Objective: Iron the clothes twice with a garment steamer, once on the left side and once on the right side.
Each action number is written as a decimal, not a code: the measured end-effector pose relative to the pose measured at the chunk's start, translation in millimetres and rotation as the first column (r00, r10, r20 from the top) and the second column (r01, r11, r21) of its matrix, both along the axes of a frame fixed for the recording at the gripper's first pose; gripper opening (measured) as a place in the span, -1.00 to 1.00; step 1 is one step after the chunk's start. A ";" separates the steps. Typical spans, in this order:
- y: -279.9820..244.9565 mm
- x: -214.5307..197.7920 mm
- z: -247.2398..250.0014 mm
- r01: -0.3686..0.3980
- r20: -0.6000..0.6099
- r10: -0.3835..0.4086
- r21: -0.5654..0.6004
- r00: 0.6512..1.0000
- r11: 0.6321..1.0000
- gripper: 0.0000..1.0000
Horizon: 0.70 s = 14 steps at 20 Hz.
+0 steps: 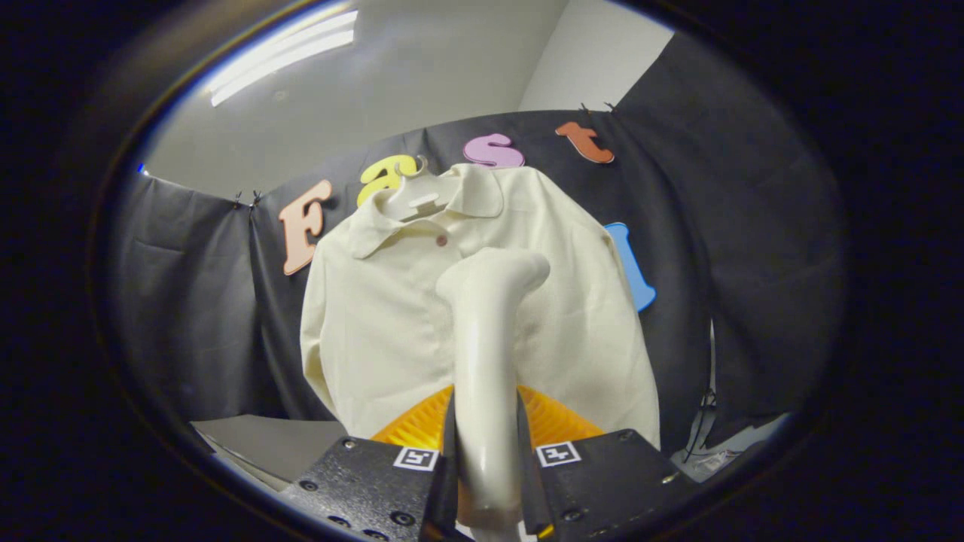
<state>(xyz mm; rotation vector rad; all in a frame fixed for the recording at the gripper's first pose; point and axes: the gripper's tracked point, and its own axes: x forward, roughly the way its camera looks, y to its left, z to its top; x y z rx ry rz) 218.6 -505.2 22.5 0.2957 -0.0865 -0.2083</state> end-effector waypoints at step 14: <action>-44.8 43.9 32.0 -0.039 0.076 0.033 0.083 0.997 0.996 -0.35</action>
